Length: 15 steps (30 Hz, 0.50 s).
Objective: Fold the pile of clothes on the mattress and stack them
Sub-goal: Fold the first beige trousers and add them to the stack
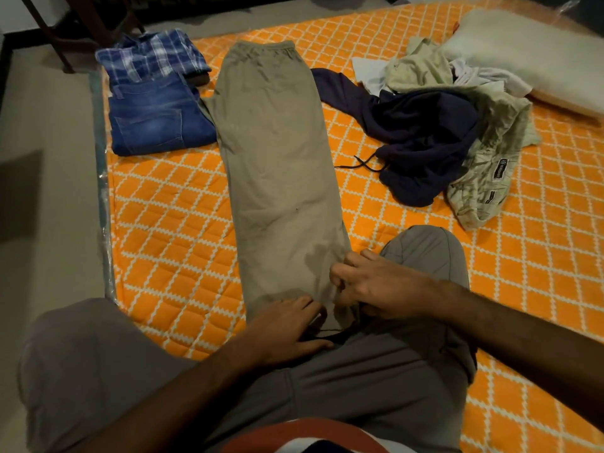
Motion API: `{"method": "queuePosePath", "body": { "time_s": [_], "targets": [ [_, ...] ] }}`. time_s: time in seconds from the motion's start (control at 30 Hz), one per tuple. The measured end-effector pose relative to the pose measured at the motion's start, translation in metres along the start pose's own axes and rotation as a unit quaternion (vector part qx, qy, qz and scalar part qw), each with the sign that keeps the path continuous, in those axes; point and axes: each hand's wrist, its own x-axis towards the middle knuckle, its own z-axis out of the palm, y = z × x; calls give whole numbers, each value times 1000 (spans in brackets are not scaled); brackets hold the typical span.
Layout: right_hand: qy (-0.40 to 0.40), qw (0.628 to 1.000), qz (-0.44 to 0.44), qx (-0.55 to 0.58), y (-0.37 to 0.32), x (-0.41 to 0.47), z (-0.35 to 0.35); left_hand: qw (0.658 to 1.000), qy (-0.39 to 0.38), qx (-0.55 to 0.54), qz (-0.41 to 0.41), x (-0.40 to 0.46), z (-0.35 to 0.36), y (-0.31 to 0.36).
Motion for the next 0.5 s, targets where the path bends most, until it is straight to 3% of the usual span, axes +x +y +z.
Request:
{"method": "queuePosePath", "body": {
  "time_s": [0.07, 0.17, 0.3, 0.4, 0.5],
  "targets": [
    [49, 999, -21, -7, 1, 0, 10, 1000, 14, -8, -3, 1, 1, 4],
    [111, 985, 13, 134, 5, 3, 23, 998, 51, -37, -13, 0, 5, 6],
    [160, 909, 109, 368, 13, 12, 15, 994, 93, -10, -59, -13, 7, -18],
    [185, 884, 137, 407, 11, 11, 14, 987, 107, 0, -116, -35, 3, -41],
    [201, 892, 115, 389, 15, 7, 4, 986, 139, -11, -96, -50, -18, -58]
  ]
}}
